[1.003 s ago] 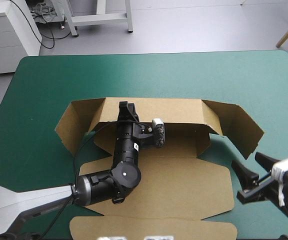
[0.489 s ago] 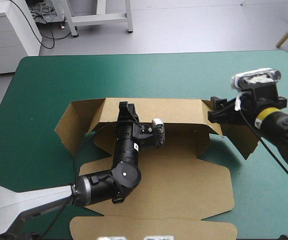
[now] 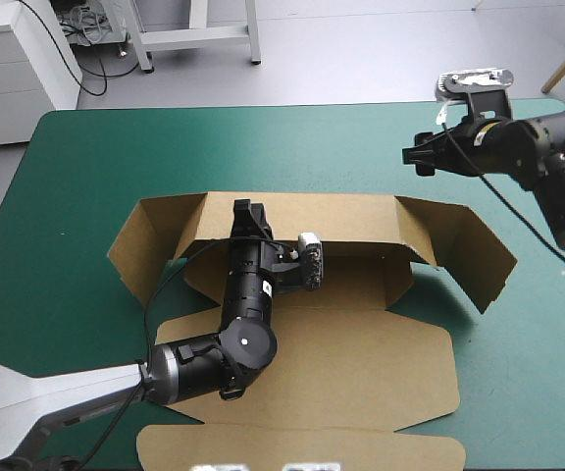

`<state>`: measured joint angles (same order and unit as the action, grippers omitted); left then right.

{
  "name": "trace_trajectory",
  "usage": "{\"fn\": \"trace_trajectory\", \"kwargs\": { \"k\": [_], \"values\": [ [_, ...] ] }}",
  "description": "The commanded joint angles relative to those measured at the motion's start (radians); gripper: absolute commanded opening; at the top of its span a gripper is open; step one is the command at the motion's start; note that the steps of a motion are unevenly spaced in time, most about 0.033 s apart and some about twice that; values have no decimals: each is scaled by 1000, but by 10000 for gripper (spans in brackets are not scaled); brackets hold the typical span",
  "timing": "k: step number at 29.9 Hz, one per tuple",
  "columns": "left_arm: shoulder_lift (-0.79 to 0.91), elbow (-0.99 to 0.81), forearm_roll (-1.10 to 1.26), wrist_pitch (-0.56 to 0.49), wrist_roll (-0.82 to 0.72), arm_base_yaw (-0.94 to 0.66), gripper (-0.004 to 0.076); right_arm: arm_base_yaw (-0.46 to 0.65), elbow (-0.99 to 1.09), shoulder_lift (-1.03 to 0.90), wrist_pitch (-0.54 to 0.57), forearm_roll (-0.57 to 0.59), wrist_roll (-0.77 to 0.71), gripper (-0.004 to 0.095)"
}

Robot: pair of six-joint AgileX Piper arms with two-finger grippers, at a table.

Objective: Fold the box

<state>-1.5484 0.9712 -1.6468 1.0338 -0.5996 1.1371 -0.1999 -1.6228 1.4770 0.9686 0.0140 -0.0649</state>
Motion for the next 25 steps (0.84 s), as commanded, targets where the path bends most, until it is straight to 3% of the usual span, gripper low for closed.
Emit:
{"fn": "trace_trajectory", "kwargs": {
  "k": [1, 4, 7, 25],
  "values": [
    [44, 25, -66, 48, -19, 9, -10, 111, -80, 54, 63, -195, 125, 769],
    [44, 25, -66, 48, -19, 9, -10, 168, -100, 109, 161, -295, 180, 769],
    [44, 25, -65, 50, -19, 9, -10, 179, -98, 134, 236, -306, 205, 769],
    [44, 25, -65, 48, -19, 9, -10, 179, 87, -10, 222, -242, 205, 765]
  ]
}}
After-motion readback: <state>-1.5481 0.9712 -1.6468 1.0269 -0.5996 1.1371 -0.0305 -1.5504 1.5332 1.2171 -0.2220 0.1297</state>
